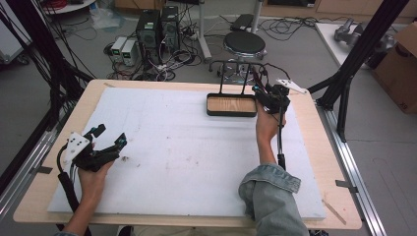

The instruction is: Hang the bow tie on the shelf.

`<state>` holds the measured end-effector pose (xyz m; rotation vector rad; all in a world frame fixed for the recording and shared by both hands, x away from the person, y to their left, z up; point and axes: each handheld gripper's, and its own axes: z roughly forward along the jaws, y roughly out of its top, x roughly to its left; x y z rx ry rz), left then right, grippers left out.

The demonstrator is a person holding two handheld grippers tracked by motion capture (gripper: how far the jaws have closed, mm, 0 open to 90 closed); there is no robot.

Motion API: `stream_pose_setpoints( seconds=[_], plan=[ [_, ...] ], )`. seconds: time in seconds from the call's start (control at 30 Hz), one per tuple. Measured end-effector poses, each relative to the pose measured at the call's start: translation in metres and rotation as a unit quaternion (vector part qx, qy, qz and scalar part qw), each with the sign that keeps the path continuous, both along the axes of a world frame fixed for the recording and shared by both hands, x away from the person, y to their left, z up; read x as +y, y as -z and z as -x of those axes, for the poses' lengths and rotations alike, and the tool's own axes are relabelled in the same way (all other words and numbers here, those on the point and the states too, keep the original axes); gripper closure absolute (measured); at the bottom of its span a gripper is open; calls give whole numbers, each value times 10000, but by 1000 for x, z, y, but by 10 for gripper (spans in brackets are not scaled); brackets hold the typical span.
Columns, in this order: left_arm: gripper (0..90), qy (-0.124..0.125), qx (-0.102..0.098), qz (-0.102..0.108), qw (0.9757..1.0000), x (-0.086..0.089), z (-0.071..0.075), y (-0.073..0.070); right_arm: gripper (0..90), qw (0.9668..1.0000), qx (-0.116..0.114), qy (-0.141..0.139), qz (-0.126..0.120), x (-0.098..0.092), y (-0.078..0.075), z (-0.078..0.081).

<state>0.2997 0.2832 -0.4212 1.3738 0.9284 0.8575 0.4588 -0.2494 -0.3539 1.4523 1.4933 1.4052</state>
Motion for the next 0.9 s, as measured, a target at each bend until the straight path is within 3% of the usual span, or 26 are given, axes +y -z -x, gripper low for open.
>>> stream_pose_setpoints(
  seconds=[0.33,0.67,0.9],
  plan=[
    [176,11,-22,1,10000,-1,-2,0,339,9996,-160,-218,-107,-5,-19,23],
    [174,-4,-10,8,10000,0,-1,0,271,9974,-508,-483,193,-9,-30,64],
    [175,-11,-14,-24,10000,-1,-1,0,217,9948,-740,-575,408,-12,-26,96]
  ],
)
